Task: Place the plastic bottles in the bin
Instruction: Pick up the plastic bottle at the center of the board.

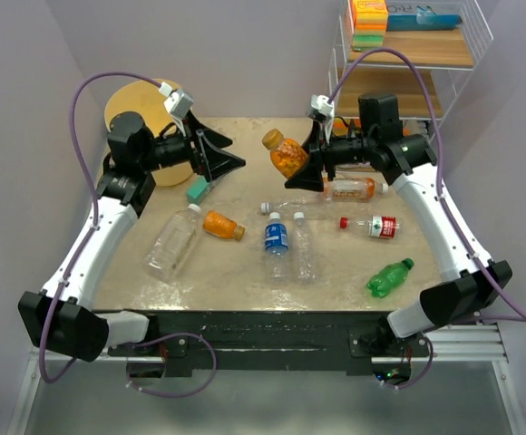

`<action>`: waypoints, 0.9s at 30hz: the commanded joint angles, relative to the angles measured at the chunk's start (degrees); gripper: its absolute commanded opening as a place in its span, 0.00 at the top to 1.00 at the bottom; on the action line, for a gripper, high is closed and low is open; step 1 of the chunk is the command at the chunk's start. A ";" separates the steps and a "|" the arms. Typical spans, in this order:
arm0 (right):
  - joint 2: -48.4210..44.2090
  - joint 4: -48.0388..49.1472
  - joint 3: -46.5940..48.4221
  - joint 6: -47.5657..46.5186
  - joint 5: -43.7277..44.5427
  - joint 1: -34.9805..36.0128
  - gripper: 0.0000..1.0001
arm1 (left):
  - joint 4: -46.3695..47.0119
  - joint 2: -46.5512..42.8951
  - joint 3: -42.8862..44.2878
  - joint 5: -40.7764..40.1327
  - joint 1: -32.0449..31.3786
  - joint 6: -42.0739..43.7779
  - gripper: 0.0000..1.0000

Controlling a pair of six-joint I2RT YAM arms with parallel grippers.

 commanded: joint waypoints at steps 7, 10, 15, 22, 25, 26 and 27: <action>4.33 9.64 6.53 10.09 -3.92 3.50 0.55 | 21.10 2.48 -0.79 6.75 -1.55 -15.60 0.00; 5.99 9.81 7.14 10.18 -3.92 4.21 0.55 | 22.50 2.66 -0.79 6.49 -1.73 -16.92 0.00; 7.58 9.46 8.72 10.09 -4.98 5.44 0.55 | 21.45 3.36 0.53 4.91 -2.08 -16.39 0.00; 8.90 8.67 10.04 9.56 -6.03 7.11 0.54 | 21.36 3.98 0.44 3.50 -3.14 -15.42 0.00; 9.25 8.23 10.48 8.86 -6.03 7.81 0.54 | 21.80 4.41 0.62 2.97 -3.31 -15.33 0.00; 9.34 8.15 10.40 8.77 -5.95 7.98 0.54 | 21.80 4.50 0.71 2.89 -3.49 -15.42 0.00; 9.43 8.14 10.40 8.68 -5.86 8.16 0.54 | 22.15 4.77 0.79 2.97 -3.84 -15.94 0.00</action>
